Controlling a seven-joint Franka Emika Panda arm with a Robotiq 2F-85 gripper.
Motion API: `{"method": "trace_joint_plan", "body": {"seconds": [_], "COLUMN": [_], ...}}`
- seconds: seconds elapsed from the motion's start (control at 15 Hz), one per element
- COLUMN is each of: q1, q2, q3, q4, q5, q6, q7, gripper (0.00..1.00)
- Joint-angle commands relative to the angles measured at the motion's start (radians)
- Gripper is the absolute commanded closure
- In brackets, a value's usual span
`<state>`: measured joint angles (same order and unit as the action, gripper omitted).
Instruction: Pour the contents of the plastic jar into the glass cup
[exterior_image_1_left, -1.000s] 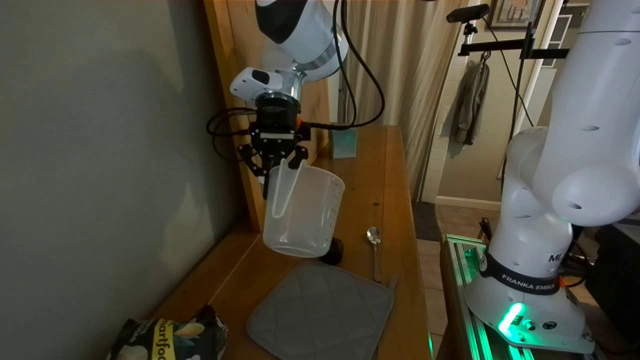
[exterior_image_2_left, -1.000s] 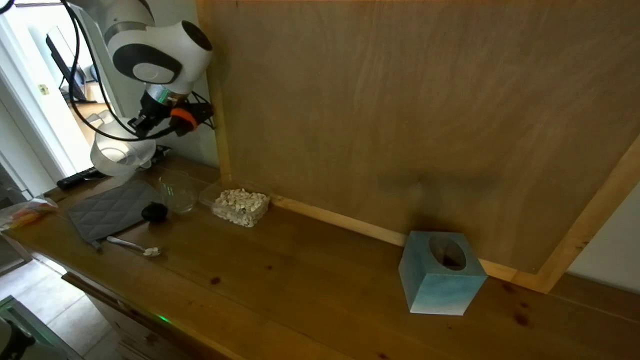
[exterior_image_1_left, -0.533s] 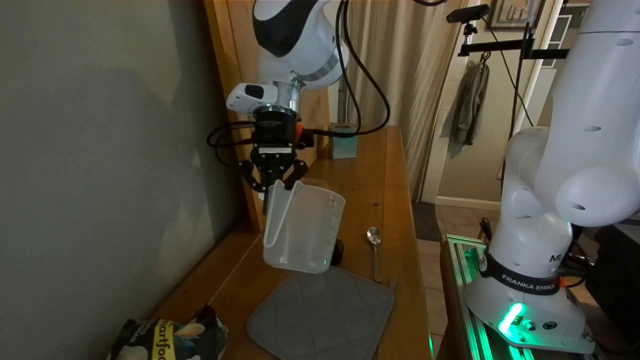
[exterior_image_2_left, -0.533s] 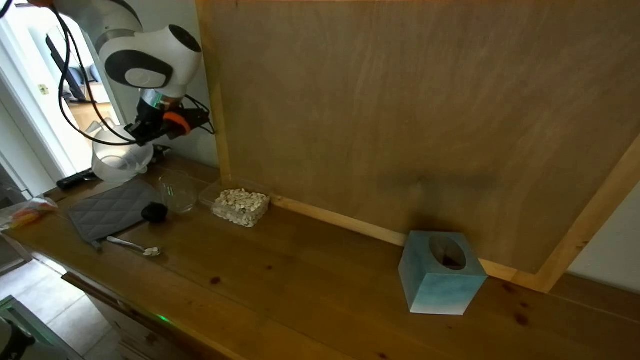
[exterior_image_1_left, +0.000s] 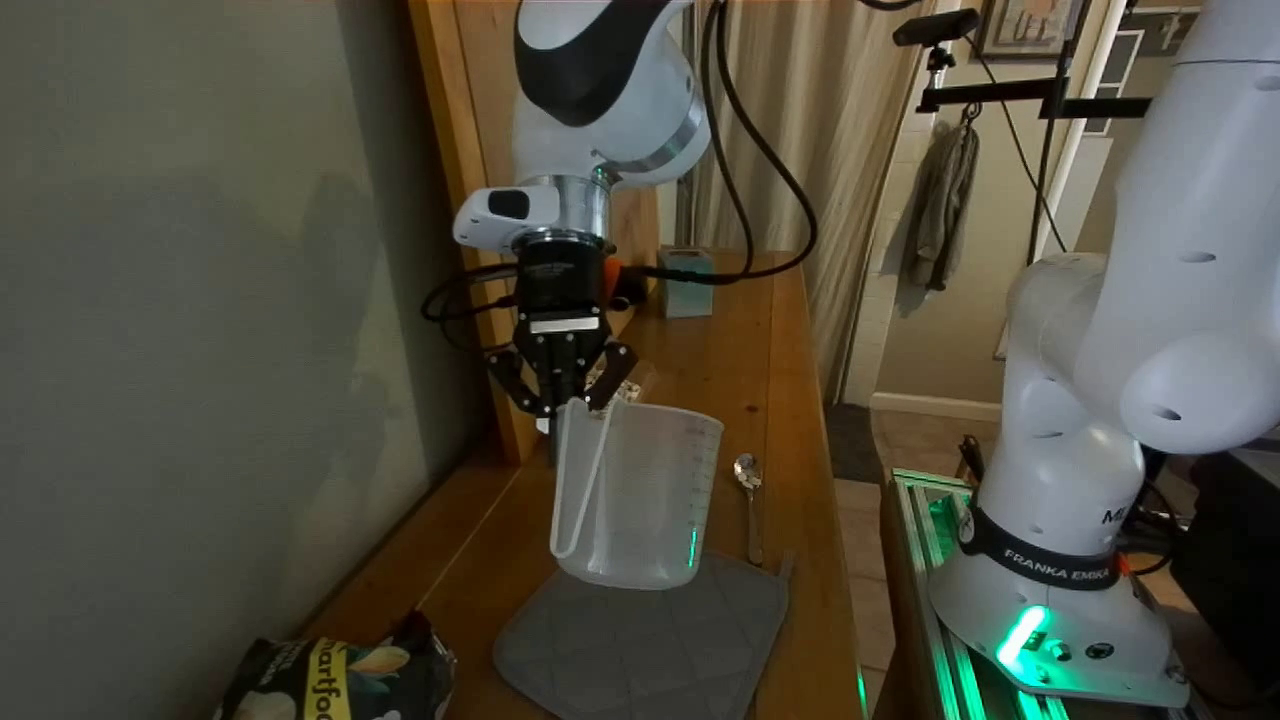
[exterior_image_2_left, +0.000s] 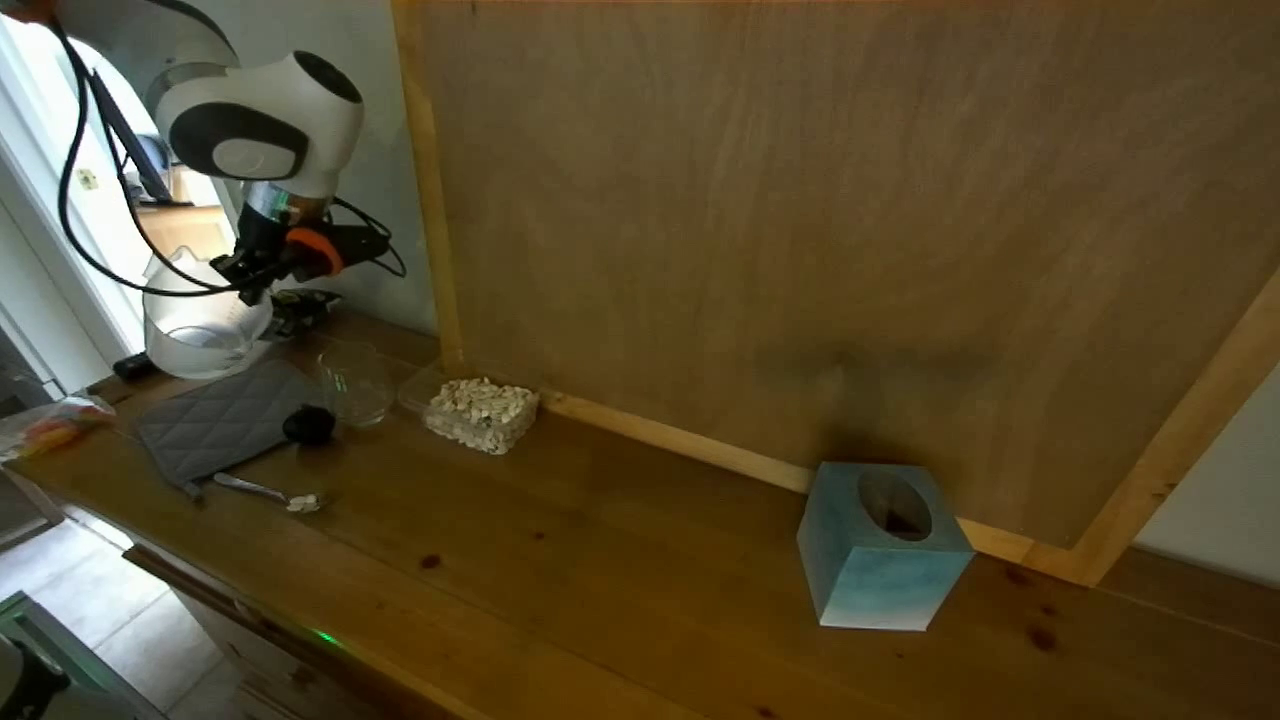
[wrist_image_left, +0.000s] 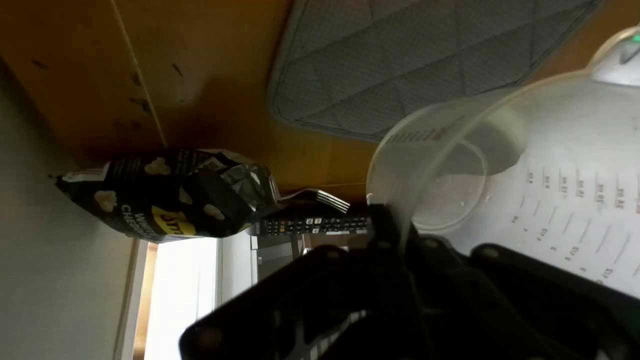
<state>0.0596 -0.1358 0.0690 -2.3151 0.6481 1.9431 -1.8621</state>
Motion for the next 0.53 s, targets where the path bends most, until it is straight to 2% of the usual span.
{"method": "trace_joint_plan", "body": {"seconds": [0.0,0.47], "q1": [0.025,0.049], "q2": [-0.057,-0.084], "q3": [0.018,0.031], "q4": [-0.05,-0.057], "q5": [-0.095,-0.312], "q6": [0.062,0.051], "q7": [0.101,0.28], "gripper": [0.99,0.99]}}
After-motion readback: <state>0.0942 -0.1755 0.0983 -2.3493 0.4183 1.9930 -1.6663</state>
